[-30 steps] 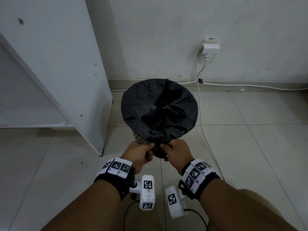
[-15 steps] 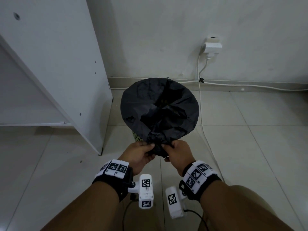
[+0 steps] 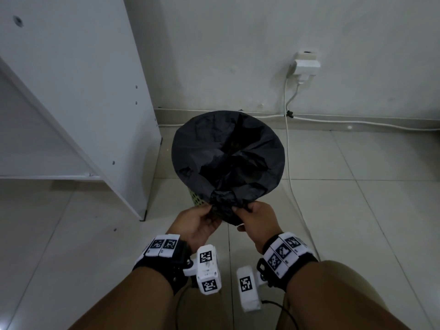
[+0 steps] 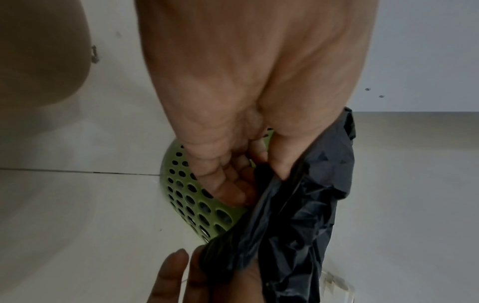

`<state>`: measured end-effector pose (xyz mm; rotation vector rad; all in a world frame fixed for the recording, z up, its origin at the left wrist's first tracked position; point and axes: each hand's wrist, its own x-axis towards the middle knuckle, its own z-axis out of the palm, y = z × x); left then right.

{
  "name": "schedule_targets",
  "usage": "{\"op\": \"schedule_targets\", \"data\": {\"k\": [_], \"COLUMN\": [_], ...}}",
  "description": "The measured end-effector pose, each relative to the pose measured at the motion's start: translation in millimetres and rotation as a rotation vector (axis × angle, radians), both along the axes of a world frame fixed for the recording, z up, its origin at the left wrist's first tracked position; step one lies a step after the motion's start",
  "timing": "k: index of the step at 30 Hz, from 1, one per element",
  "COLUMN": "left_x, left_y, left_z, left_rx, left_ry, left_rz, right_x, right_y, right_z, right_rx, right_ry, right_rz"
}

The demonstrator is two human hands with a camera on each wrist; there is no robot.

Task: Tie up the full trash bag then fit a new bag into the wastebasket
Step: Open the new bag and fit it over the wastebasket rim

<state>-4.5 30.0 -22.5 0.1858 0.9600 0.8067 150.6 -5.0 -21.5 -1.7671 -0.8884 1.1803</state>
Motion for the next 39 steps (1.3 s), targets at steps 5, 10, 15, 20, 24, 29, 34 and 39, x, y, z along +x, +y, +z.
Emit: {"op": "schedule_targets", "data": {"k": [5,10,15,20,24,29,34,39], "left_x": [-5.4,-10.0,-18.1,-18.8,-17.7,-7.1,-6.4,-9.1], "left_y": [5.2,5.6,20.3,27.0,31.9,20.5,10.0,3.8], "left_z": [-6.9,-5.9,-0.4,6.7,-3.1,-8.4,-8.6,-2.9], "left_rx": [0.057,0.330,0.625,0.691,0.577,0.269,0.118,0.173], "left_ry": [0.049,0.496,0.981,1.200,1.042,0.545,0.290,0.362], "left_rz": [-0.040,-0.330,-0.617,-0.548,-0.496,-0.178,-0.071,-0.104], "right_x": [5.7,8.9,11.1,8.3,4.4,-0.2,3.8,-6.0], "right_y": [-1.0,-1.9,1.4,9.1,11.6,5.4,-2.5,-2.7], "right_z": [0.4,-9.0,-3.3,4.0,1.7,2.3,5.1,9.5], "right_rx": [0.027,0.069,0.056,0.077,0.019,-0.026,-0.020,-0.094], "right_ry": [-0.061,-0.177,-0.348,-0.440,-0.301,0.258,0.401,0.133], "right_rz": [0.043,0.070,0.110,0.061,-0.022,-0.204,-0.168,-0.015]}}
